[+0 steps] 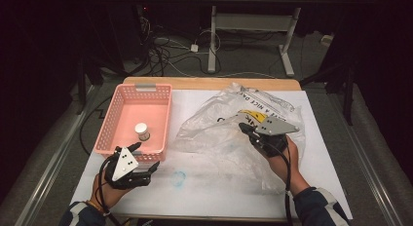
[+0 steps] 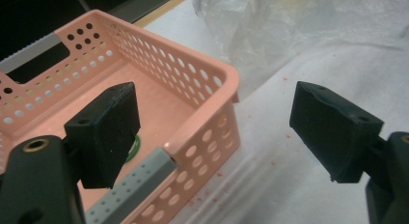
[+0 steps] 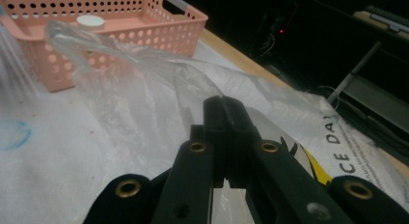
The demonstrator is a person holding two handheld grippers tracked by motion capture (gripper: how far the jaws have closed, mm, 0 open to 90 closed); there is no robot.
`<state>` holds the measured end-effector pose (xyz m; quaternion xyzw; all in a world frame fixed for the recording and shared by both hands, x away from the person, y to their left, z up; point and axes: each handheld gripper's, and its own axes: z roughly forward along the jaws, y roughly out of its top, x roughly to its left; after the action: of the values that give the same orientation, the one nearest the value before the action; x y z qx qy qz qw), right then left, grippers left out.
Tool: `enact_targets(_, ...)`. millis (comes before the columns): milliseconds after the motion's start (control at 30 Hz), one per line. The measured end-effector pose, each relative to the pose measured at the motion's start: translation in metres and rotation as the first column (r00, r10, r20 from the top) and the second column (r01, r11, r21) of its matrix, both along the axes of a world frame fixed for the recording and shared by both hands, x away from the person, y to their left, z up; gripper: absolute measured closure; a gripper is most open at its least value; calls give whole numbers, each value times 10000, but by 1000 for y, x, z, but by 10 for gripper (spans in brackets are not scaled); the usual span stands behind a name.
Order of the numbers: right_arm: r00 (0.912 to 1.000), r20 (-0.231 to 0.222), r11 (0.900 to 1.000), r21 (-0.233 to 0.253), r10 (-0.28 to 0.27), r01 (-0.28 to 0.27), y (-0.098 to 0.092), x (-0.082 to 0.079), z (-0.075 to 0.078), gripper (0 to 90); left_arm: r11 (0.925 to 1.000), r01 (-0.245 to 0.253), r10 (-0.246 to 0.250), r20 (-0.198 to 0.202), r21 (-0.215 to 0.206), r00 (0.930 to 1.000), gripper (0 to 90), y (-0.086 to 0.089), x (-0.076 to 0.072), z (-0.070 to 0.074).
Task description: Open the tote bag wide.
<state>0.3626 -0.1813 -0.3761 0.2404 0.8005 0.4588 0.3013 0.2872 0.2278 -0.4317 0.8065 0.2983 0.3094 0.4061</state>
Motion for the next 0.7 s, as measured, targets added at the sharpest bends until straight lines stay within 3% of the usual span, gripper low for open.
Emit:
enact_targets(100,9990,403,9996,209,-180,171,1,2,11,900,9999,-81,82,123,-106,9999,172,5,3,8)
enact_targets(233,9981,551,9988,416,-265,242,3,4,17,900,9995,-220,223,156,-215,9996,172,12,11,21)
enact_targets(300,9976,618,9981,548,-311,277,4,6,20,900,9996,-251,250,-70,-153,9997,170,15,16,25)
enact_targets(433,9972,688,9973,689,-306,258,8,8,24,900,9973,-550,569,-385,482,9976,187,15,27,29)
enact_targets(500,9966,756,9970,727,-332,277,8,9,26,900,9968,-620,650,-589,513,9961,187,17,34,31)
enact_targets(700,9967,731,9972,687,-345,295,10,13,27,900,9921,-817,941,-1326,955,9867,187,20,66,35)
